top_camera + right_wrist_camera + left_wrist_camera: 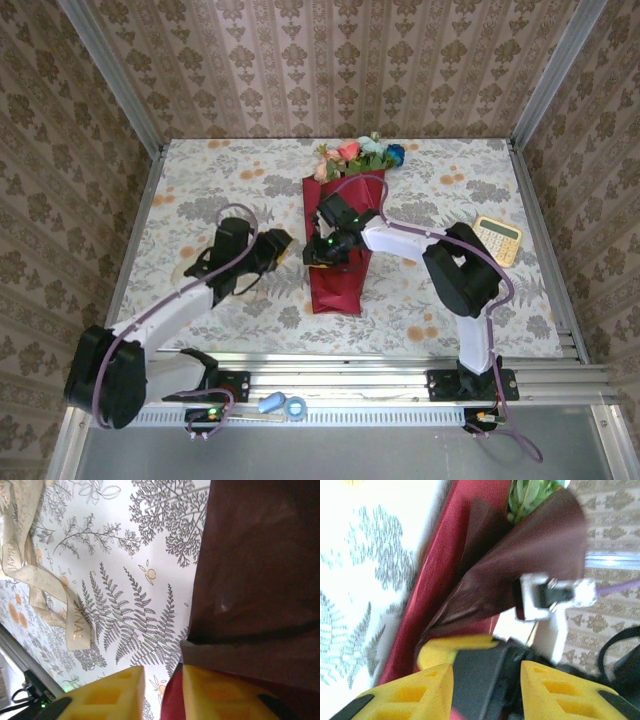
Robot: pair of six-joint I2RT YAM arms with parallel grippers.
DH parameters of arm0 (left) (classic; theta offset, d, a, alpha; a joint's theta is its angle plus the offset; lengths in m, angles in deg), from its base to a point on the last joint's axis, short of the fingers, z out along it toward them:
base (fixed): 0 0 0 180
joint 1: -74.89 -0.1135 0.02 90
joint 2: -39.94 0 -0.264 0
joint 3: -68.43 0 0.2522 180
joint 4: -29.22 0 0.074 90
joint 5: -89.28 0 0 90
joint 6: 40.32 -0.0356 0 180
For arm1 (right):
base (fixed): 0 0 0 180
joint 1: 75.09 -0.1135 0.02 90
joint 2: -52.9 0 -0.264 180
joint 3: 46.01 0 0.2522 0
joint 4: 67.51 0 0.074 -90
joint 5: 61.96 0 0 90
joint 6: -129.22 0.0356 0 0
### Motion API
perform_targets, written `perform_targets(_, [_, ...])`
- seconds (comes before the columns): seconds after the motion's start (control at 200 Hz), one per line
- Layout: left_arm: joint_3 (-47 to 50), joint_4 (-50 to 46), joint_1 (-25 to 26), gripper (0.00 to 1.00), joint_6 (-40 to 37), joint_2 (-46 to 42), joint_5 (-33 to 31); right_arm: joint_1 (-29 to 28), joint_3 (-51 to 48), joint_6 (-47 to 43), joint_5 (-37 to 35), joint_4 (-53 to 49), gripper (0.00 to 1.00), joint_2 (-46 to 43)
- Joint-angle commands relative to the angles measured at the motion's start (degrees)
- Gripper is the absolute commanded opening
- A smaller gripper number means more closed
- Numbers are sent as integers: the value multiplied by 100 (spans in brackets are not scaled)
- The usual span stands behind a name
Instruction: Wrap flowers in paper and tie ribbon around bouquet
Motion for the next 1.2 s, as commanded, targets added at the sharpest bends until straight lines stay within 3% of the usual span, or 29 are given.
perform_targets(0.0, [-662, -752, -352, 43, -715, 746, 757, -21, -83, 91, 488, 362, 35, 254])
perform_targets(0.17, [-1675, -864, -391, 49, -1210, 1925, 1293, -4, -378, 255, 720, 875, 45, 229])
perform_targets(0.34, [-2626, -1621, -344, 53, -1961, 2660, 1175, -12, -616, 276, 1042, 1293, 49, 155])
perform_targets(0.53, [-3284, -1731, -352, 57, -2154, 3255, 1295, -48, -968, 67, 998, 1713, 60, -76])
perform_targets(0.9, [-4479, -2224, -319, 63, -2906, 4332, 1498, -47, -1079, -76, 850, 1735, 60, -58])
perform_targets(1.2, [-4816, -1947, -256, 83, -2989, 4585, 1416, -48, -1117, -165, 806, 1627, 60, -33])
